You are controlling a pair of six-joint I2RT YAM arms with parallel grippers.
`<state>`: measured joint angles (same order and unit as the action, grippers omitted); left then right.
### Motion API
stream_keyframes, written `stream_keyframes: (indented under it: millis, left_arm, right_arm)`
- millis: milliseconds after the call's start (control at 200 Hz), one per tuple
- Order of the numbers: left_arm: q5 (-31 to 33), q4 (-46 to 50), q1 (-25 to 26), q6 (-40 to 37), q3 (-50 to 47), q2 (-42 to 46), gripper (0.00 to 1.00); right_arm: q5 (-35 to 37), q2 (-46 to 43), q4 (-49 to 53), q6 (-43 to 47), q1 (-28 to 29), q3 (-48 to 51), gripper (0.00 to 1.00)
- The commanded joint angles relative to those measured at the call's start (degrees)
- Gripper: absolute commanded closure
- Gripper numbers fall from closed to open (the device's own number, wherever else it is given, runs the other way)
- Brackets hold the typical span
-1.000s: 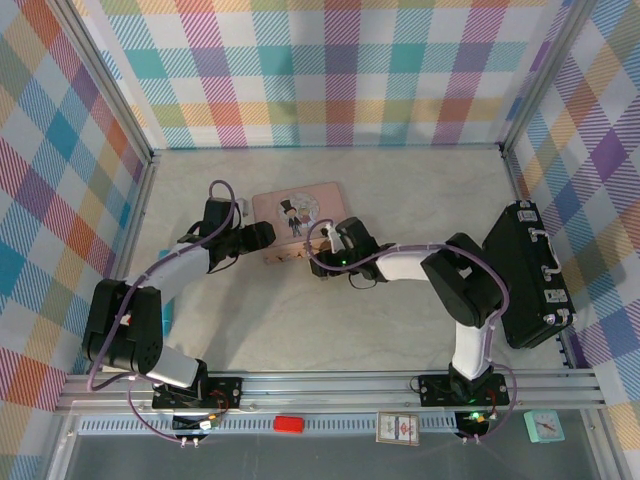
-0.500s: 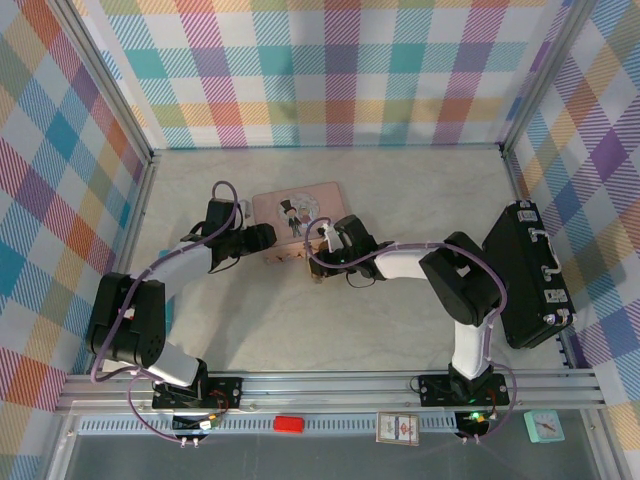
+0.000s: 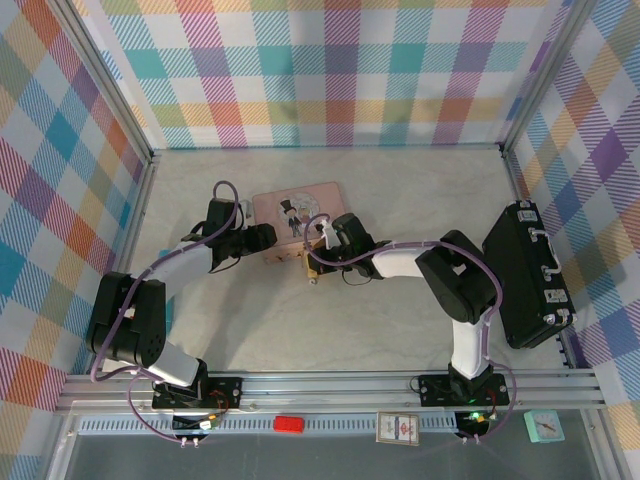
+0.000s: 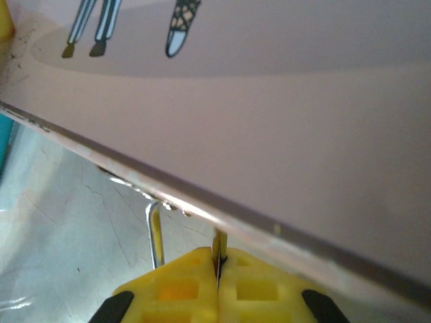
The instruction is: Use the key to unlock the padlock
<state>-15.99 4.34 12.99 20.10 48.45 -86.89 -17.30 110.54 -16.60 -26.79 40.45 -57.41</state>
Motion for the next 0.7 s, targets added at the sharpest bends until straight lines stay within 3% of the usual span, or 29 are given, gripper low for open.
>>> stream_keyframes:
  millis: [0, 290, 695]
  left_arm:
    - [-0.36, 0.14, 0.5, 0.0, 1.32, -0.73, 0.41]
    - [1.37, -2.1, 2.59, 3.38, 0.35, -0.74, 0.42]
    - [4.79, -5.33, 7.1, 8.74, -1.58, -0.76, 0.44]
  right_arm:
    - [0.29, 0.28, -3.11, -6.9, 0.06, 3.08, 0.98]
    - [1.94, -0.9, -20.88, -25.3, 0.07, 10.32, 1.0]
    - [9.0, -2.79, -18.55, -29.87, 0.06, 13.59, 1.0]
